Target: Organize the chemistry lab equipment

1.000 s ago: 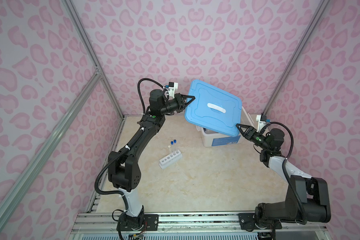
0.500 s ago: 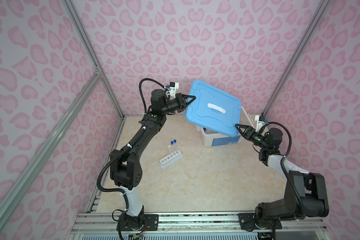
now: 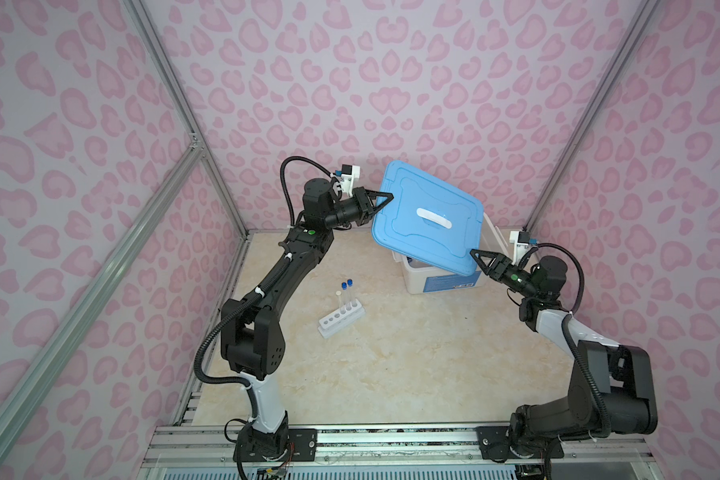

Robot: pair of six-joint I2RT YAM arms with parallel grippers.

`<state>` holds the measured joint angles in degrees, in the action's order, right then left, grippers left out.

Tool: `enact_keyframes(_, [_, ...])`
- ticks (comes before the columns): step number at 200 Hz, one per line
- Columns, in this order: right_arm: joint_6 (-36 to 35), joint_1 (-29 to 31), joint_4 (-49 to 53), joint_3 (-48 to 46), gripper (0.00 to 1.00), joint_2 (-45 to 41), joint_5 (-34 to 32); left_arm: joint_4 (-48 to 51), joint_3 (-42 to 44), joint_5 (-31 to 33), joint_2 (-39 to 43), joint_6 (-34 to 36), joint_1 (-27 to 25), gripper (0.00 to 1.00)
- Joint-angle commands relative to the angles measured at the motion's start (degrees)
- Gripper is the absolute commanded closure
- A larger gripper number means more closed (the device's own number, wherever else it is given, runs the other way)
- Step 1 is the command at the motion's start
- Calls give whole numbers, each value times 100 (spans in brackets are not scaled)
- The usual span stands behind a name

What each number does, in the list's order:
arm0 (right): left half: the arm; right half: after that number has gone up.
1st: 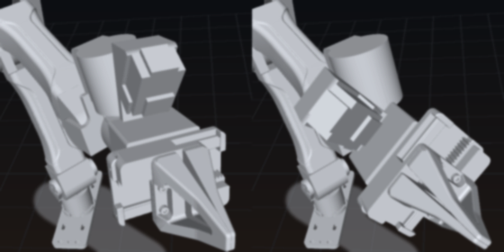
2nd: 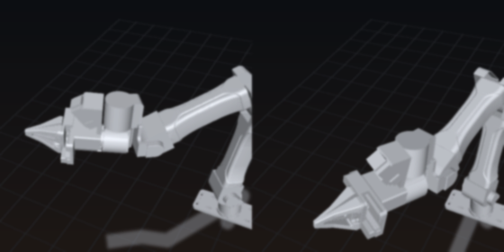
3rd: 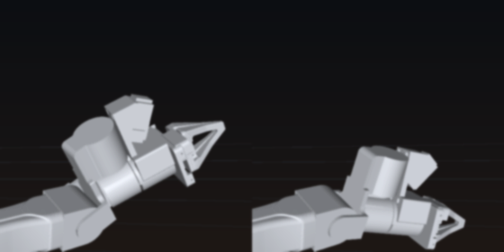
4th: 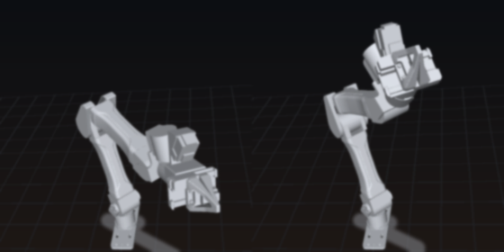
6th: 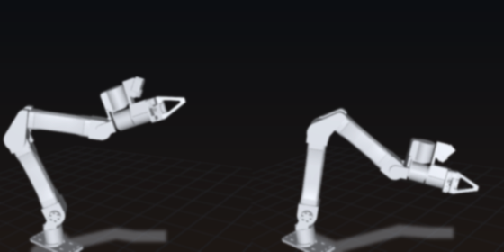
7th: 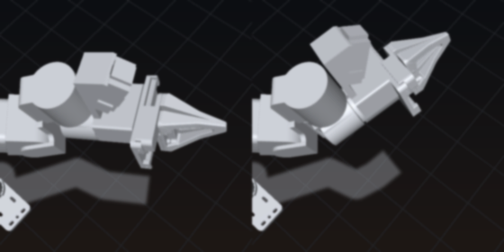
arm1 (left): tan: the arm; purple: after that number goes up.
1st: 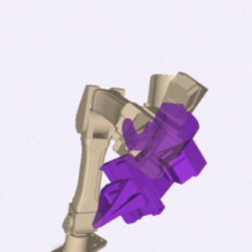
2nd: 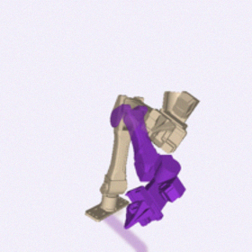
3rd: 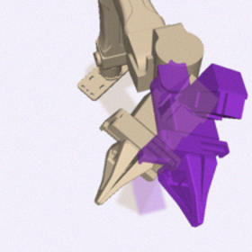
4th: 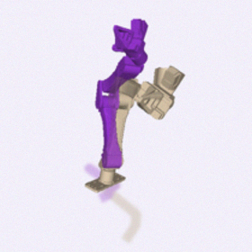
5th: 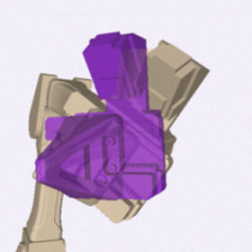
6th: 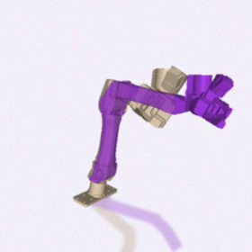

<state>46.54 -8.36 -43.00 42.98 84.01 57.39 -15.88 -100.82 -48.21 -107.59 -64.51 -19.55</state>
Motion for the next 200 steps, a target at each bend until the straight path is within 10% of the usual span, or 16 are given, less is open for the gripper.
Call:
enact_keyframes(1, [-90, -16, -105, 50, 31, 85, 160, -151, -65, -125, 62, 70, 4, 96])
enact_keyframes(92, [-717, -236, 863, 272, 30, 91, 78, -150, 52, -207, 203, 97, 19, 96])
enact_keyframes(200, [-44, 14, -295, 269, 30, 426, 401, -259, 51, -243, 247, 6, -14, 96])
